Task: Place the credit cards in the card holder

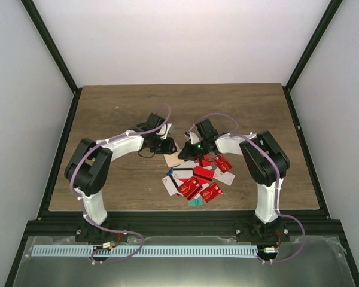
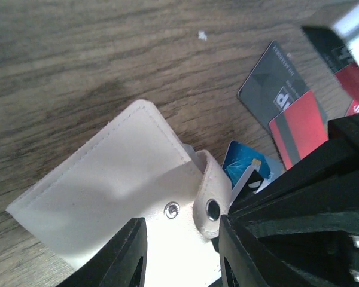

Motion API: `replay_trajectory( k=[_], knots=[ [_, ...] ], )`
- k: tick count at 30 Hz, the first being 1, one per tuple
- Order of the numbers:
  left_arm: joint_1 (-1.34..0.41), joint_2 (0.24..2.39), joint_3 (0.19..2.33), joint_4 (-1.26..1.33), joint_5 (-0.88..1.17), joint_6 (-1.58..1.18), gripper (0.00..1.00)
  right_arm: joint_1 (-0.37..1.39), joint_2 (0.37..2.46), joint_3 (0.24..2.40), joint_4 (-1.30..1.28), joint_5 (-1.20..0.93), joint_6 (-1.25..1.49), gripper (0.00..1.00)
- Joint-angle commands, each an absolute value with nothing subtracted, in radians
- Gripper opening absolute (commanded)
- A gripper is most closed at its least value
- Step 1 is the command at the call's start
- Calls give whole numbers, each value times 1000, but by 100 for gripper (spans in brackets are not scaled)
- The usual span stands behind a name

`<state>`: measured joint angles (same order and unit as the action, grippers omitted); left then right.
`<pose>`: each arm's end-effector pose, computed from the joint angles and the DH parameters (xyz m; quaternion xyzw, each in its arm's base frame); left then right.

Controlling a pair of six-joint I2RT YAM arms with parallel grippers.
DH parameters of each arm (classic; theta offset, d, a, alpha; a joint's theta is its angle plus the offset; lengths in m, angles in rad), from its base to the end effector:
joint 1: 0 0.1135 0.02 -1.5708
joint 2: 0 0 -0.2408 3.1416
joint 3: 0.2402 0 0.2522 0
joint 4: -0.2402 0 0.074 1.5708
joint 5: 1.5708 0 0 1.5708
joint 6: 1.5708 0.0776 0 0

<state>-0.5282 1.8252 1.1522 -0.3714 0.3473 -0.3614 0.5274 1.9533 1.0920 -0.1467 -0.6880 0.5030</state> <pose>0.3178 -0.2160 0.1137 0.1240 0.9440 -0.2609 0.1595 0.3091 0.2371 0.0768 -0.1047 0.9032 0.4107 0.0679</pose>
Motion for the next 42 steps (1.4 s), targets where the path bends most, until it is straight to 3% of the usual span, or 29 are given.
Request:
replay_trajectory(
  k=[1,32,39,42],
  knots=[
    [-529,1852,1176,-382,379,-342,36,517,1980,1078,-146,-657,498,1],
    [-541,1898,1204,-366,422,-349,18,518,1997,1089,-166,-657,485,1],
    [-541,1899,1205,-366,412,-355,4,517,1999,1092,-168,-657,484,1],
    [-541,1896,1209,-377,388,-356,4,515,2000,1091,-170,-657,484,1]
  ],
)
